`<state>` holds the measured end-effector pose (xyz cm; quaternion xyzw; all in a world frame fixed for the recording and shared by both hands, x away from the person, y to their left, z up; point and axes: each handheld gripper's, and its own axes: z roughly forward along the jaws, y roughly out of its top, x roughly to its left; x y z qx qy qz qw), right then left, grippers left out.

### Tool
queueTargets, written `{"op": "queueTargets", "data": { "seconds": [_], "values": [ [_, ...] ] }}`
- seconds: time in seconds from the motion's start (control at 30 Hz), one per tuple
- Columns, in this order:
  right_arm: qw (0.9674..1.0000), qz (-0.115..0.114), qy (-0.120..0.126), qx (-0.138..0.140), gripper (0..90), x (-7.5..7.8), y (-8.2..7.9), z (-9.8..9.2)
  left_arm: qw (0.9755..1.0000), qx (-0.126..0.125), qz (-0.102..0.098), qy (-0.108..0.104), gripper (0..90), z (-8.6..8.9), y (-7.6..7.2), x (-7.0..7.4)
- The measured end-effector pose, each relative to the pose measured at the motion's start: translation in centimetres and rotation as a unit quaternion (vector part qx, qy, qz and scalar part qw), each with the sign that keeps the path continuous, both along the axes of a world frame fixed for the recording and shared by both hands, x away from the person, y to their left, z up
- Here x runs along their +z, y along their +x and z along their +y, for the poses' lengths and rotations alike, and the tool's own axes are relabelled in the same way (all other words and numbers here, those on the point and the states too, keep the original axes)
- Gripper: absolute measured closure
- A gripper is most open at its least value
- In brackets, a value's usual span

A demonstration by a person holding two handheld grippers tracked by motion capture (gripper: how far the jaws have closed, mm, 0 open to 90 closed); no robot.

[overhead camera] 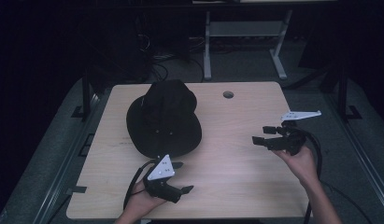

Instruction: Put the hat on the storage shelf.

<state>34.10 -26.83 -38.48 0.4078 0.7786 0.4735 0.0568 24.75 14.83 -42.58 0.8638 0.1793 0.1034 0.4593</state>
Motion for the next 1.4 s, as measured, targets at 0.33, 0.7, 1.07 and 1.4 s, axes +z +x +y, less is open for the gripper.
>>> {"op": "queueTargets", "data": {
  "seconds": [0.33, 0.7, 1.07, 1.4],
  "values": [
    [0.9999, 0.009, -0.004, -0.01, 21.2, -1.7, -1.3, -1.4, 1.0, -0.003, 0.005, 0.005, 17.1, -0.3, 0.1, -0.2],
    [0.9995, 0.018, 0.011, -0.024, 21.2, -3.1, -3.0, -2.9, 0.9999, -0.004, 0.006, 0.008, 17.1, -0.4, 0.1, -0.3],
    [0.9991, 0.019, 0.014, -0.036, 21.2, -4.5, -4.9, -4.2, 1.0, -0.002, 0.005, 0.007, 17.1, -0.3, 0.1, -0.3],
    [0.9986, 0.026, 0.008, -0.046, 21.2, -6.0, -6.9, -5.0, 0.9999, -0.001, 0.008, 0.011, 17.1, -0.3, 0.1, -0.3]
  ]
}}
